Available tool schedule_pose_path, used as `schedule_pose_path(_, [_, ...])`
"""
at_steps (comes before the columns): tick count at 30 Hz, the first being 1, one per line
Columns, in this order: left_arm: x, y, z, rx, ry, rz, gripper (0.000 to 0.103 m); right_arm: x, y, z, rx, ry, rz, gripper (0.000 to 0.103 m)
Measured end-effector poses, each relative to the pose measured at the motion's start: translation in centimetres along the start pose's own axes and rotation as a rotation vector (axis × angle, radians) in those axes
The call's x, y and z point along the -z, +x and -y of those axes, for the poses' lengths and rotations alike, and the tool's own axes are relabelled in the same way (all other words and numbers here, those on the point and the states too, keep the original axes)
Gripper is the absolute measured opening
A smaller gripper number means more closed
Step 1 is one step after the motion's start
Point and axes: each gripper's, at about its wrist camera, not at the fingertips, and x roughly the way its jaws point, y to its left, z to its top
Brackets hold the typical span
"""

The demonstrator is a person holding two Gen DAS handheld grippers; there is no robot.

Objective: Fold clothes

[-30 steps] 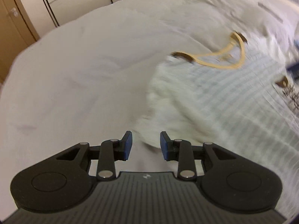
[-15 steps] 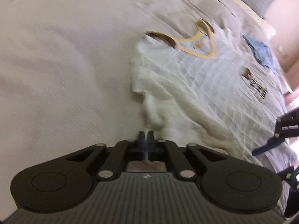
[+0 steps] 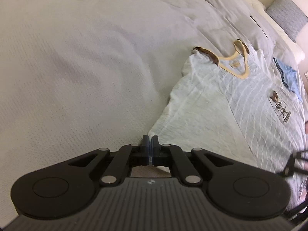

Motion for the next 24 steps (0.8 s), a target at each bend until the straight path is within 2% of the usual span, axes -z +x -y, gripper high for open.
schedule_pose_path(3, [-0.1, 0.3, -0.2, 0.005, 0.008, 0.004, 0.000, 0.2, 1.8, -1.2, 0.089, -0.171, -0.059, 0.042])
schedule_pose_path(6, [-0.1, 0.2, -0.4, 0.013, 0.007, 0.009, 0.000, 0.7, 3.0, -1.5, 0.128, -0.259, -0.065, 0.038])
schedule_pose_path(7, [-0.2, 0.2, -0.5, 0.013, 0.008, 0.012, 0.000, 0.8, 3.3, -1.5, 0.137, -0.277, -0.064, 0.028])
schedule_pose_path(8, [-0.3, 0.1, -0.5, 0.012, 0.009, 0.015, 0.000, 0.8, 3.4, -1.5, 0.142, -0.281, -0.061, 0.000])
schedule_pose_path(12, [-0.6, -1.4, -0.1, 0.000, 0.032, 0.052, 0.000, -1.2, 0.9, -1.1, 0.068, -0.110, 0.050, 0.000])
schedule_pose_path(14, [-0.6, -1.6, 0.0, -0.010, 0.046, 0.050, 0.000, -2.0, 0.8, -1.5, 0.029, -0.055, 0.068, 0.002])
schedule_pose_path(16, [-0.4, -1.3, 0.1, -0.027, 0.051, 0.034, 0.000, -2.0, 2.1, -1.2, 0.011, 0.012, 0.031, 0.004])
schedule_pose_path(19, [0.2, -1.2, 0.2, -0.088, 0.054, 0.032, 0.001, -1.7, 3.5, -1.4, -0.025, 0.062, -0.023, 0.026])
schedule_pose_path(20, [0.4, -1.4, 0.2, -0.105, 0.044, 0.039, 0.002, -1.6, 3.3, -1.7, -0.042, 0.060, -0.018, 0.037])
schedule_pose_path(22, [0.9, -1.8, 0.1, -0.136, 0.023, 0.056, 0.003, -1.2, 2.2, -2.0, -0.057, 0.084, 0.007, 0.050])
schedule_pose_path(24, [1.7, -3.1, 0.7, -0.142, -0.002, 0.097, 0.003, -0.2, 1.1, -1.6, -0.064, 0.173, 0.011, 0.051])
